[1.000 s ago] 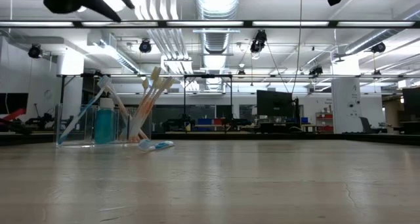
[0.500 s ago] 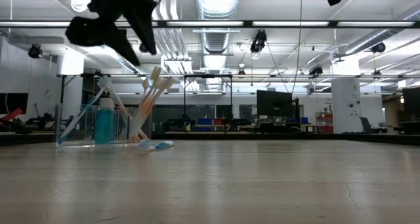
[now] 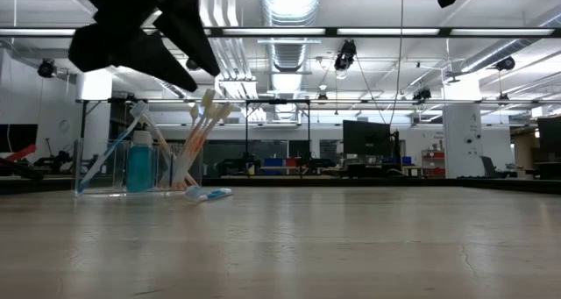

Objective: Pick & Place toothbrushing station
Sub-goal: Put the blue toothbrush into the transparent organizer

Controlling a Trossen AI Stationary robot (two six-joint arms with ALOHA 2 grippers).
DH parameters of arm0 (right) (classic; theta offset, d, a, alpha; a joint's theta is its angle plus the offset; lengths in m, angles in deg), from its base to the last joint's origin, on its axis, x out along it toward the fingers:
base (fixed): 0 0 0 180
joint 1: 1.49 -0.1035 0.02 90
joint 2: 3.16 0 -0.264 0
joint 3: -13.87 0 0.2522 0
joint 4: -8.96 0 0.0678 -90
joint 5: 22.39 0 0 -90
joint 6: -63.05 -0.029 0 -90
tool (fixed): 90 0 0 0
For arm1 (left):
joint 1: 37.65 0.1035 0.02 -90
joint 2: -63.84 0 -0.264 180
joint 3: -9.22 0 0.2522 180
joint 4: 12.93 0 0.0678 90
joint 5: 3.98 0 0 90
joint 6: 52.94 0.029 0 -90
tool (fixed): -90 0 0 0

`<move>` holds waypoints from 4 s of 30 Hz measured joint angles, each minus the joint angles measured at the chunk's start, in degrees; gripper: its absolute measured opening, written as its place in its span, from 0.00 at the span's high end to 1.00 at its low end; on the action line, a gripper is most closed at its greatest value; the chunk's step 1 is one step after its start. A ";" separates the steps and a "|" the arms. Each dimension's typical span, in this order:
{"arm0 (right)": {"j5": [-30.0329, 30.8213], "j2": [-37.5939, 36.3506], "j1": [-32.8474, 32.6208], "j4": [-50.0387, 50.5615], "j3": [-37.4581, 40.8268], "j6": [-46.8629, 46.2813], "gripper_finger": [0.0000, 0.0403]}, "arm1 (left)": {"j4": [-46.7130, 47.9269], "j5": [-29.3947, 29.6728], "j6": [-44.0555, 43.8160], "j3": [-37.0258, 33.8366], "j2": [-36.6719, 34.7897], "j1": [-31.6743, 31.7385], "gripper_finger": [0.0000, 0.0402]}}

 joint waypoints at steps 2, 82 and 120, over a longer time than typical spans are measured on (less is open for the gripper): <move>0.00 0.00 -0.01 0.02 0.00 -0.08 0.97 | -0.44 4.04 -2.37 0.00 1.48 -1.78 0.54; 0.00 0.00 0.01 0.00 0.00 -0.07 0.97 | -4.86 6.05 -18.26 -2.19 23.72 -1.50 0.90; -0.01 0.00 0.01 0.01 0.00 -0.08 0.97 | 40.63 -44.14 -9.86 10.16 -20.62 5.42 0.90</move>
